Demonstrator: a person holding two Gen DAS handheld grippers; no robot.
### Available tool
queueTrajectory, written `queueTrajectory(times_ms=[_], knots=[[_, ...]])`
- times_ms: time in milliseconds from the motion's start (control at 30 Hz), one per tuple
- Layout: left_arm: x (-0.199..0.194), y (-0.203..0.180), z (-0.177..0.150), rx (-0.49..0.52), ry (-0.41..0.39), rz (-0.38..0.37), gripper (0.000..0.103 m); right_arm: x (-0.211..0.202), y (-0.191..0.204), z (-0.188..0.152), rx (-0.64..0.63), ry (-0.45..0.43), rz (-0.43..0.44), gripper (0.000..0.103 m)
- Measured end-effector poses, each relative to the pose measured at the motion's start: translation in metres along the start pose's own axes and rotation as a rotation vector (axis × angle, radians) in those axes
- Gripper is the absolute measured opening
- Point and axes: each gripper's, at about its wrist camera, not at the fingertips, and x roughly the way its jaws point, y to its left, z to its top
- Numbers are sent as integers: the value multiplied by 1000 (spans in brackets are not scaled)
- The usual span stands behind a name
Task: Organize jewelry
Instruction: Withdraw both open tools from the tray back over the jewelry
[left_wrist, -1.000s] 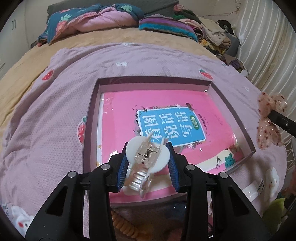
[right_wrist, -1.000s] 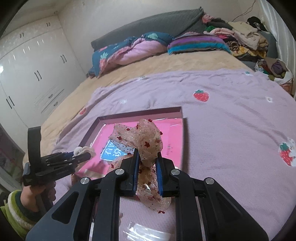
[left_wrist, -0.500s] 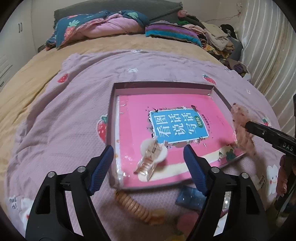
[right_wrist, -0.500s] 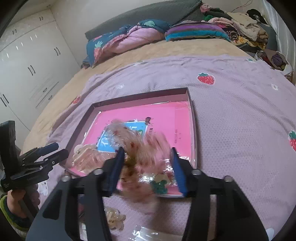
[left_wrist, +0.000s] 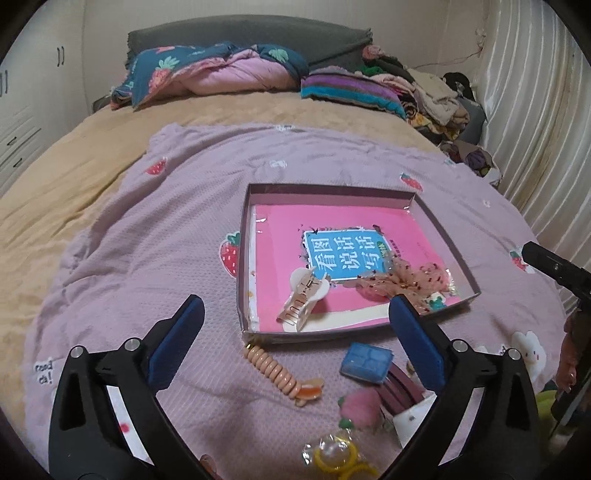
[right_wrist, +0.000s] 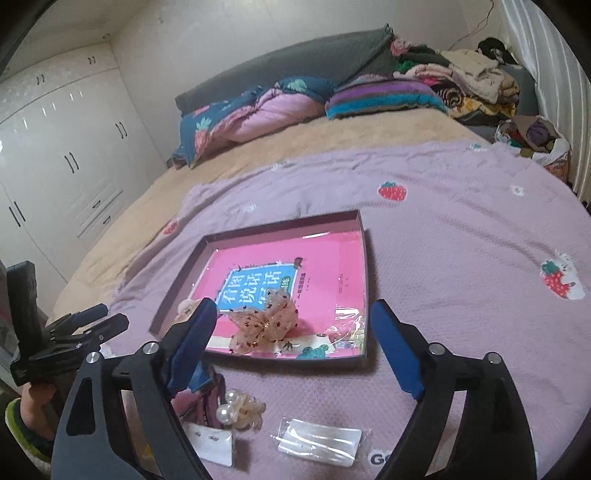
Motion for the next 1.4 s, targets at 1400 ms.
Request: queueTrajectory(times_ms=[1400], knots=[[-77, -19, -78, 72, -37, -1, 94, -90, 45, -73, -149, 1, 58, 91]])
